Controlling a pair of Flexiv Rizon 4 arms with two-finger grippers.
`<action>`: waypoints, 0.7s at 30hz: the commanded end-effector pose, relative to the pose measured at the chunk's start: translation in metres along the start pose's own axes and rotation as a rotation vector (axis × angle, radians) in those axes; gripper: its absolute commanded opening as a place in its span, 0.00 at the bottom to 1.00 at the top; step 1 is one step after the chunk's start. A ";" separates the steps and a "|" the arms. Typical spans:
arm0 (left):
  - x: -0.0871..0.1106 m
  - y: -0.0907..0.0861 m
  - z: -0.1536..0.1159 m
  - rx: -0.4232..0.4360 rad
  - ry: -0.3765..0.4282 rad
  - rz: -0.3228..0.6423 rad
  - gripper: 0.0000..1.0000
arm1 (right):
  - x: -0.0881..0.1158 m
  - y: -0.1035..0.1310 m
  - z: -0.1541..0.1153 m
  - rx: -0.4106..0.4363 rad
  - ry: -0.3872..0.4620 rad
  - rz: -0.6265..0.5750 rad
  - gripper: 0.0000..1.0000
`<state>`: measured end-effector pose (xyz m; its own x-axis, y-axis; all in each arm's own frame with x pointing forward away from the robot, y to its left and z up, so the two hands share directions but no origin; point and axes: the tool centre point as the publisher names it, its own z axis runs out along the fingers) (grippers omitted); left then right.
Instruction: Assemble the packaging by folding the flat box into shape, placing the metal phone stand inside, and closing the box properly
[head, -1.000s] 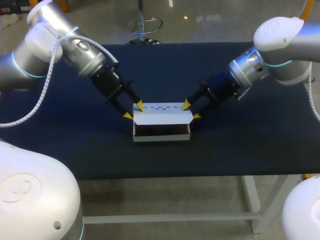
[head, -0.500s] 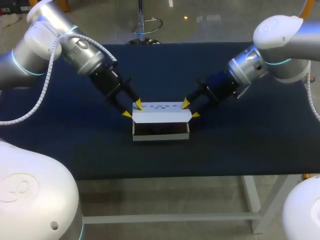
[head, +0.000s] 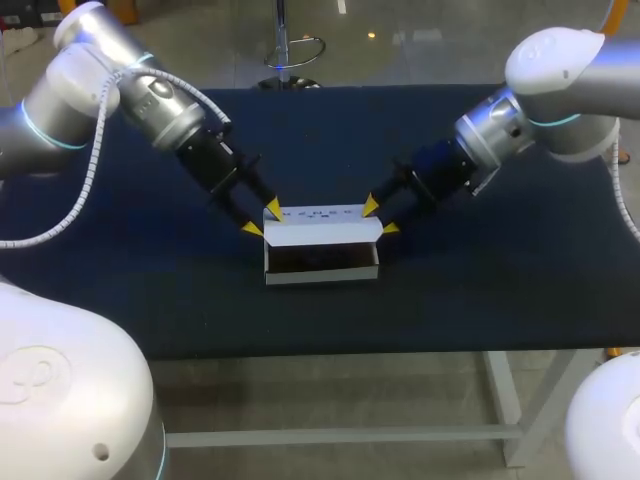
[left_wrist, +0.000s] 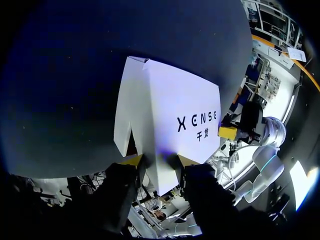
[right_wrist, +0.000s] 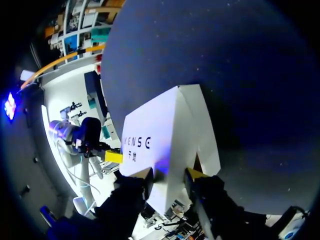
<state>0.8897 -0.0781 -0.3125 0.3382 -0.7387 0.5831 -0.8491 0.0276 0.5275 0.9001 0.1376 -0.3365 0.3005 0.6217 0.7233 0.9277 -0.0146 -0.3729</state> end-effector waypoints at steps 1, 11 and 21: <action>0.003 -0.009 0.000 -0.035 -0.007 -0.003 0.43 | 0.002 0.003 0.001 0.016 0.001 0.004 0.45; 0.005 -0.010 -0.002 -0.065 -0.015 -0.014 0.44 | 0.004 0.002 0.001 0.023 0.001 0.014 0.45; 0.005 -0.011 -0.004 -0.097 -0.010 -0.025 0.42 | 0.005 0.005 0.001 0.034 0.008 0.025 0.45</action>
<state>0.8969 -0.0763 -0.3108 0.3552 -0.7436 0.5665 -0.8071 0.0618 0.5872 0.9023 0.1384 -0.3344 0.3256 0.6166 0.7168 0.9144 -0.0126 -0.4046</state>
